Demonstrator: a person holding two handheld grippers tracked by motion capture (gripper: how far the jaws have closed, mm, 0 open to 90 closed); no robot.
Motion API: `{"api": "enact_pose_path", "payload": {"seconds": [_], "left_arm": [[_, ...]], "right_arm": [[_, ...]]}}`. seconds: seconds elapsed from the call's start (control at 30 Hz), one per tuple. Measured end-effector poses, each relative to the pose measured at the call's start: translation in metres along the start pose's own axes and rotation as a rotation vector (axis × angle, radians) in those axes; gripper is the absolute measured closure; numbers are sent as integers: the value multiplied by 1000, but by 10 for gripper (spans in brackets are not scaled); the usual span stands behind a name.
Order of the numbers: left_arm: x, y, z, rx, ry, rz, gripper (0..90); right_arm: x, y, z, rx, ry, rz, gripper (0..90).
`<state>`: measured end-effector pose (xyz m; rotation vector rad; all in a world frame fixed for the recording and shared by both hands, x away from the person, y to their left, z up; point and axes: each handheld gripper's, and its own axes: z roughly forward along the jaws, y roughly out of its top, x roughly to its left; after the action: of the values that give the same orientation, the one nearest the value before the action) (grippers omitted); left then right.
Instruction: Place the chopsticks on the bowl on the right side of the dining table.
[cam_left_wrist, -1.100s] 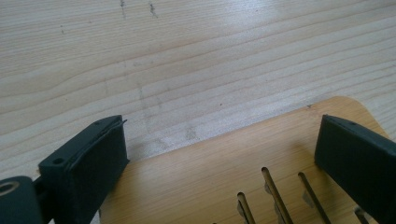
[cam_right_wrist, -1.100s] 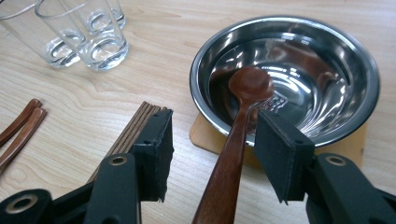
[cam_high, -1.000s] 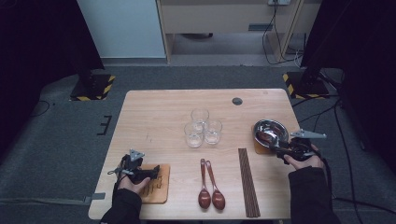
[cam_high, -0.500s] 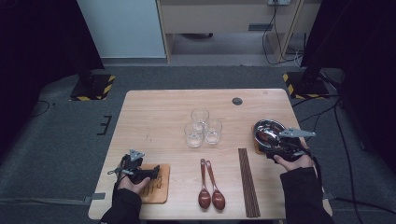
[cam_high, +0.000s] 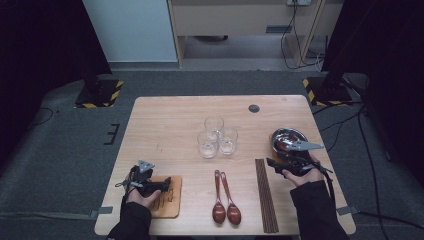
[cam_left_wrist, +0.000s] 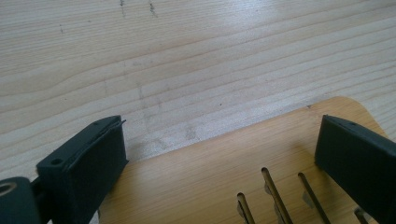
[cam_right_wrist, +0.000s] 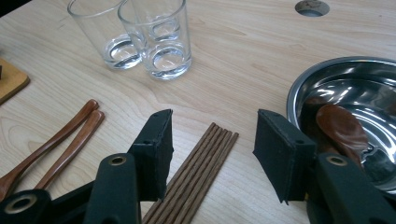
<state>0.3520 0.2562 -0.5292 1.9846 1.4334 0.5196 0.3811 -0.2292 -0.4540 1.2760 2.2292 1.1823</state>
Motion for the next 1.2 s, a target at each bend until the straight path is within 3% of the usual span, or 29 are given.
{"api": "enact_pose_path", "payload": {"seconds": [0.8, 1.07, 1.2], "left_arm": [[0, 0, 0, 1, 1, -3, 8], [0, 0, 0, 2, 2, -4, 5], [0, 0, 0, 2, 3, -4, 4]], "right_arm": [[19, -21, 11, 51, -34, -49, 579], [24, -33, 13, 97, -33, -76, 633], [24, -38, 13, 116, -35, -66, 641]]}}
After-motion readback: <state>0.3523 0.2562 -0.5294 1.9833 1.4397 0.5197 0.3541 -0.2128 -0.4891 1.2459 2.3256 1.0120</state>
